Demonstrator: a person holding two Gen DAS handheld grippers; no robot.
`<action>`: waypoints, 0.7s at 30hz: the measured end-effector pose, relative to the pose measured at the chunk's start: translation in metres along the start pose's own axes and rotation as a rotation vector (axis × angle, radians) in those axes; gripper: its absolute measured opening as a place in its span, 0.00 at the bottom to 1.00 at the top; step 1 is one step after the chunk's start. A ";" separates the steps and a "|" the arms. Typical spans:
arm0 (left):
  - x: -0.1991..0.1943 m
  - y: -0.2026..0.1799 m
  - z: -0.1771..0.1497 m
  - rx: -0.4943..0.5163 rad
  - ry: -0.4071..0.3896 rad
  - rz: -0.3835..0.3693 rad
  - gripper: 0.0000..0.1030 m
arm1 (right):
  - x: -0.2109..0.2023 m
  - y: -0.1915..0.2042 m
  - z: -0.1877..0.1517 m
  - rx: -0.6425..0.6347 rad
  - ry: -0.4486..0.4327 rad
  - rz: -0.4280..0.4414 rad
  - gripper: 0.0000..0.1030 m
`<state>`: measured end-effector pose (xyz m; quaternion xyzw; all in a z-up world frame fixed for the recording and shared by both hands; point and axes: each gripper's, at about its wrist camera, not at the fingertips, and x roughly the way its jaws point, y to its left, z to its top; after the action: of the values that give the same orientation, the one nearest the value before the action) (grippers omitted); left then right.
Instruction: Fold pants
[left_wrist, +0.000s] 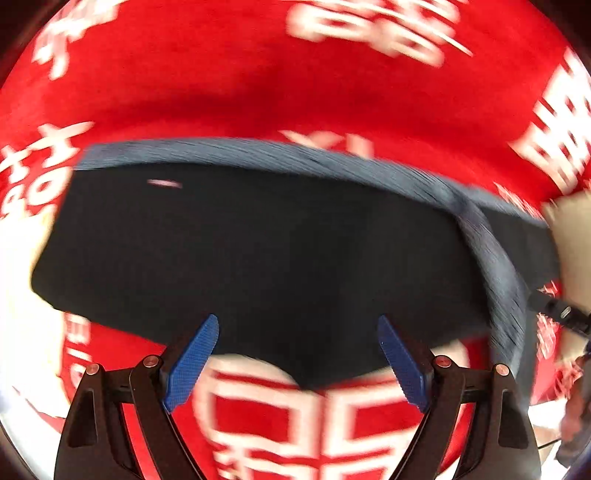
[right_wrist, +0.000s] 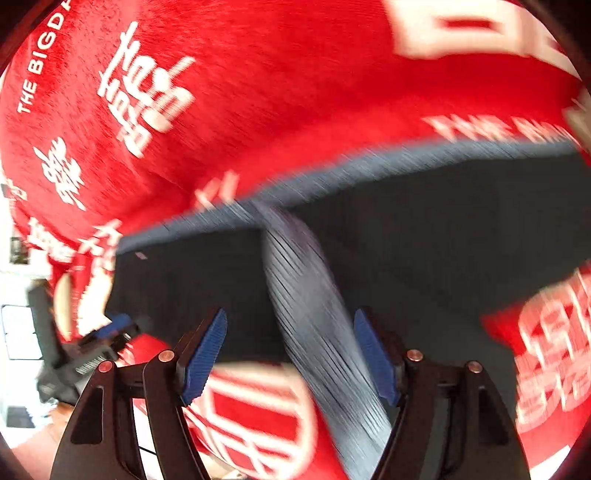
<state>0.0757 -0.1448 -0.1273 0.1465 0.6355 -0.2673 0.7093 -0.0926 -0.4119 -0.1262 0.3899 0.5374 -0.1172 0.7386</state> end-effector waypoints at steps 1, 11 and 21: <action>0.000 -0.016 -0.007 0.021 0.010 -0.028 0.86 | -0.006 -0.011 -0.016 0.021 0.000 -0.026 0.73; 0.025 -0.125 -0.046 0.191 0.085 -0.231 0.86 | -0.051 -0.096 -0.201 0.309 -0.040 -0.143 0.73; 0.038 -0.168 -0.075 0.282 0.110 -0.281 0.86 | -0.035 -0.110 -0.254 0.417 -0.110 -0.028 0.71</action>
<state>-0.0785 -0.2477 -0.1534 0.1686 0.6439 -0.4413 0.6018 -0.3495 -0.3157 -0.1744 0.5198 0.4655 -0.2571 0.6686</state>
